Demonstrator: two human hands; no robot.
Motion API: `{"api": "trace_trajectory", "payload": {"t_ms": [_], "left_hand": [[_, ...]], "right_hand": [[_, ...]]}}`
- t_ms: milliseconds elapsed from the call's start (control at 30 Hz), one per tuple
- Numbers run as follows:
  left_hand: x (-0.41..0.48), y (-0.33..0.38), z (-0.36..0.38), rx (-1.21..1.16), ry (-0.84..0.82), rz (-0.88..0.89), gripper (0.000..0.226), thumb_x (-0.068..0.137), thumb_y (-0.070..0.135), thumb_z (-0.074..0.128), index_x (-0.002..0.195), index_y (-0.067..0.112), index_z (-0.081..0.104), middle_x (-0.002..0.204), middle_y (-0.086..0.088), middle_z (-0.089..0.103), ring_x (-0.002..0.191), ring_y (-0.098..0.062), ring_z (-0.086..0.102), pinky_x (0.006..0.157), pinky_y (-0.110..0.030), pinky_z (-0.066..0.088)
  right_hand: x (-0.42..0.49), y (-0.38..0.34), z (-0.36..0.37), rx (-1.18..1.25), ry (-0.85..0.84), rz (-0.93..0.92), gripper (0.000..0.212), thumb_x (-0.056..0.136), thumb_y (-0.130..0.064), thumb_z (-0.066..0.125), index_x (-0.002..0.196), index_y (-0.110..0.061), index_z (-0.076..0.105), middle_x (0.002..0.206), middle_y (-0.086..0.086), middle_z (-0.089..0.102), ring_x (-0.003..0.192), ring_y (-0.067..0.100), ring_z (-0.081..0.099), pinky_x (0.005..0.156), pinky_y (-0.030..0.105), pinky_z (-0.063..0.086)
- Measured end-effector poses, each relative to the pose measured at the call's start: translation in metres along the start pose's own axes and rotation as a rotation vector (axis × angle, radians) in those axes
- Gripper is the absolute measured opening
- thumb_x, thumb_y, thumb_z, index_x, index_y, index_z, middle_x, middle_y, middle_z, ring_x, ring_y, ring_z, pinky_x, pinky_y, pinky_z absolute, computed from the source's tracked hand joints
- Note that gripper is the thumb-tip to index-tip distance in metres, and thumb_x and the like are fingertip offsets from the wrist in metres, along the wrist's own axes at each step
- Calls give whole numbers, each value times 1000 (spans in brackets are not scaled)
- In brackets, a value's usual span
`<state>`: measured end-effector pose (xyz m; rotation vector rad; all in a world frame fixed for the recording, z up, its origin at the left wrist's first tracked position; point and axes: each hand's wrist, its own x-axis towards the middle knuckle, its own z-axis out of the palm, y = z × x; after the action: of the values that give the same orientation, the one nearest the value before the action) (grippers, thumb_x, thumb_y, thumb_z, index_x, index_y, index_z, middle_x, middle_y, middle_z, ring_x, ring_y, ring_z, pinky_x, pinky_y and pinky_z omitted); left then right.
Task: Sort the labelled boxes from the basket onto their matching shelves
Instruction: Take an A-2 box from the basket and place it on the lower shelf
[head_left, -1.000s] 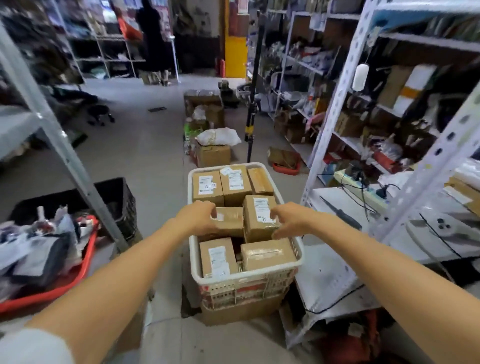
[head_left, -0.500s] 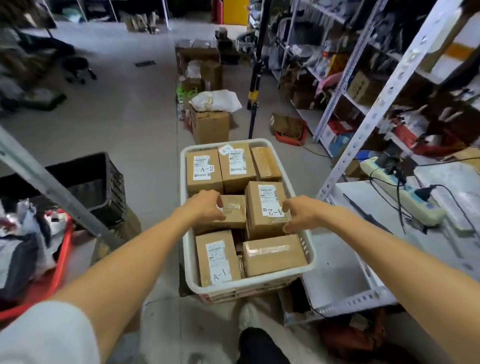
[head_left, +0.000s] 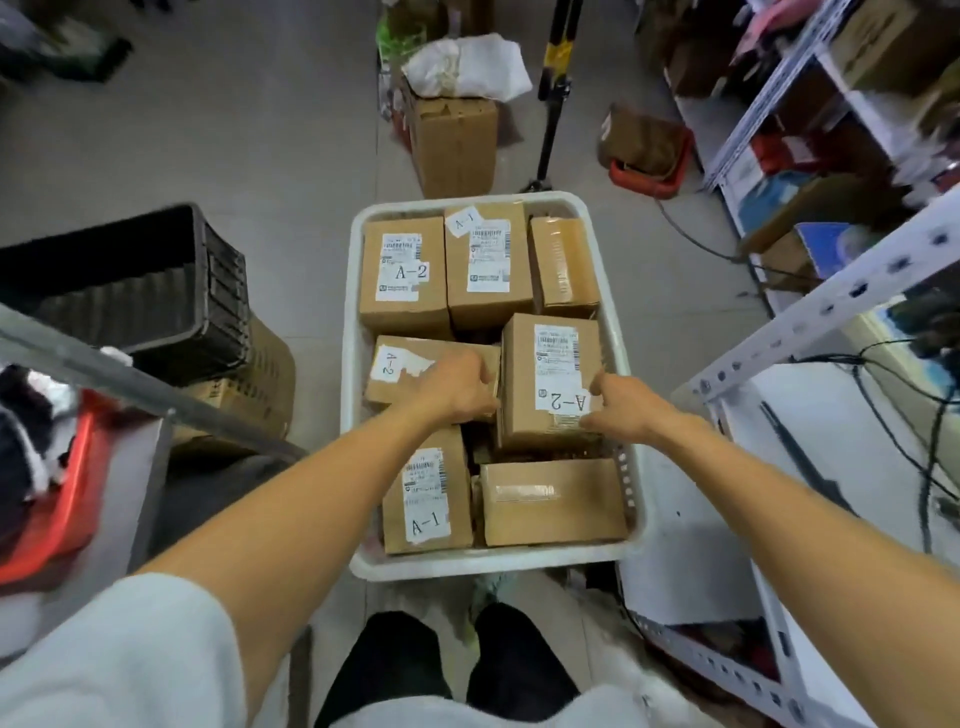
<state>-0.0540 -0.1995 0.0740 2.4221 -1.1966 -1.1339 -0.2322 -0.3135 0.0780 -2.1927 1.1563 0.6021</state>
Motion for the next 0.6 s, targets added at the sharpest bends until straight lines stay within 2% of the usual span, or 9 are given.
{"api": "trace_trajectory", "payload": {"t_ms": [67, 133, 233, 333, 433, 533, 600], "left_hand": [[11, 2, 17, -45, -29, -15, 36, 80, 23, 72, 110, 13, 56, 100, -4, 61, 96, -20, 58, 81, -32, 46], [26, 0, 34, -118, -43, -37, 44, 80, 22, 74, 118, 12, 53, 108, -7, 60, 99, -20, 56, 83, -32, 49], [49, -7, 54, -247, -41, -81, 56, 81, 19, 74, 128, 13, 45, 122, -7, 57, 113, -22, 54, 84, -28, 43], [68, -13, 73, -314, -53, -76, 65, 77, 20, 77, 132, 15, 43, 129, -5, 56, 121, -22, 51, 85, -26, 40], [83, -10, 88, -309, -21, -53, 67, 75, 25, 79, 132, 17, 45, 129, -4, 57, 119, -21, 53, 89, -27, 42], [93, -8, 97, -278, -9, -57, 77, 69, 36, 82, 134, 19, 43, 134, -4, 52, 122, -24, 52, 100, -41, 47], [93, -6, 100, -315, -28, -59, 87, 68, 31, 84, 139, 17, 35, 139, -6, 47, 127, -24, 48, 104, -46, 45]], "right_hand": [[14, 10, 12, 39, 3, 27, 45, 90, -18, 59, 131, -7, 45, 132, 13, 52, 115, 28, 53, 89, 35, 48], [30, 18, 25, 67, 20, 49, 55, 87, -24, 61, 135, -10, 39, 136, 14, 47, 121, 31, 47, 98, 43, 46], [51, 27, 42, 97, 90, 88, 65, 83, -30, 65, 136, -10, 33, 135, 14, 44, 122, 33, 45, 98, 48, 46], [66, 30, 58, 168, 128, 113, 80, 81, -32, 70, 141, -8, 23, 140, 16, 38, 126, 33, 44, 99, 44, 45], [83, 39, 68, 284, 147, 134, 97, 78, -32, 76, 146, -7, 12, 146, 15, 36, 130, 33, 43, 102, 42, 44], [97, 46, 66, 410, 115, 186, 98, 72, -23, 83, 143, -6, 18, 141, 9, 45, 128, 28, 46, 94, 32, 40], [103, 46, 61, 479, 79, 194, 105, 70, -17, 85, 146, -8, 13, 142, 6, 45, 131, 26, 44, 99, 34, 39]]}}
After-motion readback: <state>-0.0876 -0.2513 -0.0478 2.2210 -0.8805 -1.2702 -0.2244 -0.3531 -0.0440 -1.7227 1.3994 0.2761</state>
